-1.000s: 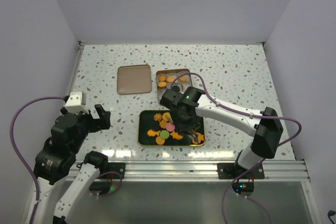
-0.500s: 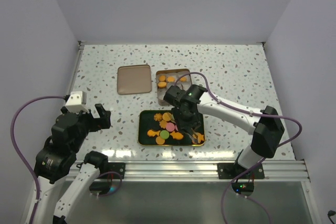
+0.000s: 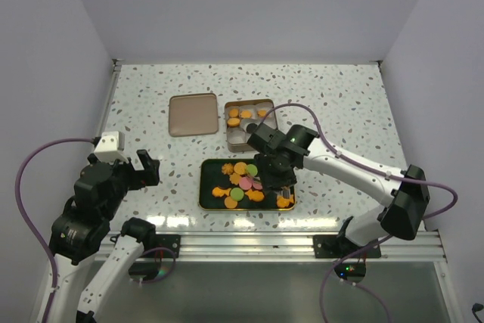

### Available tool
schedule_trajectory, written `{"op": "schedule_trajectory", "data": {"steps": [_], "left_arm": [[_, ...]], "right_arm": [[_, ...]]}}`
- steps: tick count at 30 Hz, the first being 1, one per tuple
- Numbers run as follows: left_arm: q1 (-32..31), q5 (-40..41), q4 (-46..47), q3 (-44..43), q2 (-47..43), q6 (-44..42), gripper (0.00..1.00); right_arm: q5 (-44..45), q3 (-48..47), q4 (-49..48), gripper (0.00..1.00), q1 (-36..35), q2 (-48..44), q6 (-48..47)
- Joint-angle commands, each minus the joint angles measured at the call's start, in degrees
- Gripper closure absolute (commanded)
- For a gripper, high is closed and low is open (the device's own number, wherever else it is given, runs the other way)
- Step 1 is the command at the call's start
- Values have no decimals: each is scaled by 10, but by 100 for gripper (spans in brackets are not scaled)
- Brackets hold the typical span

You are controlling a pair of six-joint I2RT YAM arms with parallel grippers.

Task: Pack the cookies

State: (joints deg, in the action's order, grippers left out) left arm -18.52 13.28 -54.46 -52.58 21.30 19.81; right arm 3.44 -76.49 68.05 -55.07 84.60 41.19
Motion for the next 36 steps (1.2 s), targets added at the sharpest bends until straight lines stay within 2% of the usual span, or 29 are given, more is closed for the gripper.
{"op": "schedule_trajectory", "data": {"steps": [1,16,20,25,30,36], "left_arm": [[-4,-3,28,5,1,-15,0],[-4,1,28,5,-10,-14,0],[-4,1,28,5,-11,-14,0],[-5,1,28,5,-12,-14,0],[-5,2,29,6,-13,-13,0],[-5,1,28,5,-13,-14,0]], "right_arm": [[2,20,-8,50,1,-9,15],[14,-17,-27,51,2,47,9],[10,-12,-28,56,3,46,8],[9,-2,-31,69,2,36,12],[16,-13,-14,71,2,29,13],[42,-86,43,71,15,20,12]]}}
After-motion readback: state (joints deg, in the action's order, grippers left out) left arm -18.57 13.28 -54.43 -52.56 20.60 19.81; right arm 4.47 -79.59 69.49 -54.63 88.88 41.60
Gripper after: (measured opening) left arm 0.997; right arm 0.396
